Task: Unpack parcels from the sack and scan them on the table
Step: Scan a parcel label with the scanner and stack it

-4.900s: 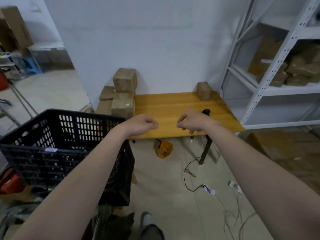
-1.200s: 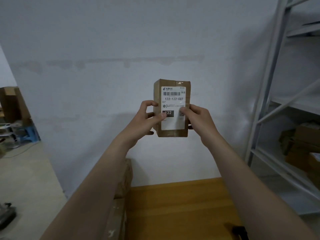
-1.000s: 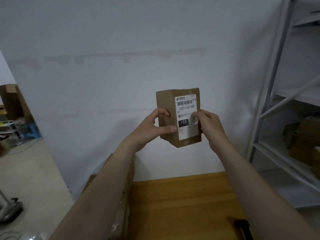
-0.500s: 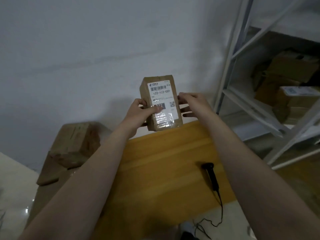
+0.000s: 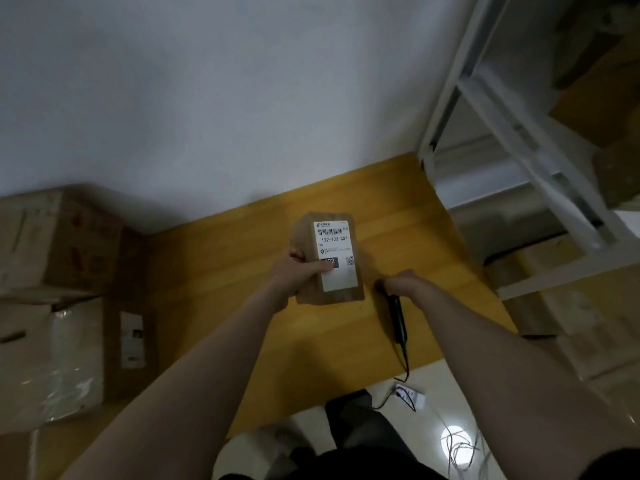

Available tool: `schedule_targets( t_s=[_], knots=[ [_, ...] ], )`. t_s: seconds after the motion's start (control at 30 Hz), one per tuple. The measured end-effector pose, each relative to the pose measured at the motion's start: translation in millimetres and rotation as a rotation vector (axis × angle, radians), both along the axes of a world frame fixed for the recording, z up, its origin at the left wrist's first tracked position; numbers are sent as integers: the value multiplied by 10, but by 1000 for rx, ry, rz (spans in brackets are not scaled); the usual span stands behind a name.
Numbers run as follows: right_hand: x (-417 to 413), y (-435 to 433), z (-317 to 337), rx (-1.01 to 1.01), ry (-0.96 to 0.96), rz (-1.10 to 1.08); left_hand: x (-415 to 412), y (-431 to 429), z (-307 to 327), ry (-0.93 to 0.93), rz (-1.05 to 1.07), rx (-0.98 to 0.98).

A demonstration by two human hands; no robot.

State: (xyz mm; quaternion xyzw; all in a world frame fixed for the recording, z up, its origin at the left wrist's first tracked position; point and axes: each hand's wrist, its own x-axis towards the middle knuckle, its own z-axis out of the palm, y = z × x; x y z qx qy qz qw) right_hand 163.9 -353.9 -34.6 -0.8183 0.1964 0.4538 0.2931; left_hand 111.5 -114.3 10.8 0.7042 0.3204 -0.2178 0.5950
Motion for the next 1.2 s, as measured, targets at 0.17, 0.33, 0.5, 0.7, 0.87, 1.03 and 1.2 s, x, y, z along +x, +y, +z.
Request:
schedule_targets(
  t_s=[0.17, 0.33, 0.5, 0.7, 0.87, 1.03, 1.2],
  knots=[
    [46, -68, -447, -14, 243, -34, 12, 17, -427, 79, 40, 4],
    [-55, -143, -837, 54, 354, -187, -135, 79, -649, 137, 82, -17],
    [-87, 122, -568, 204, 195, -224, -353, 281, -622, 95, 154, 64],
    [-140, 718, 528, 490, -96, -191, -709, 661, -223, -31, 298, 126],
    [-567, 1320, 1374, 663, -225, 1, -1086, 1020, 190, -188, 357, 161],
    [-1097, 1718, 1789, 646, -296, 141, -1444, 1267, 468, -291, 378, 210],
    [-1553, 1846, 1845, 647, -338, 148, -1788, 1358, 595, -334, 347, 263]
  ],
)
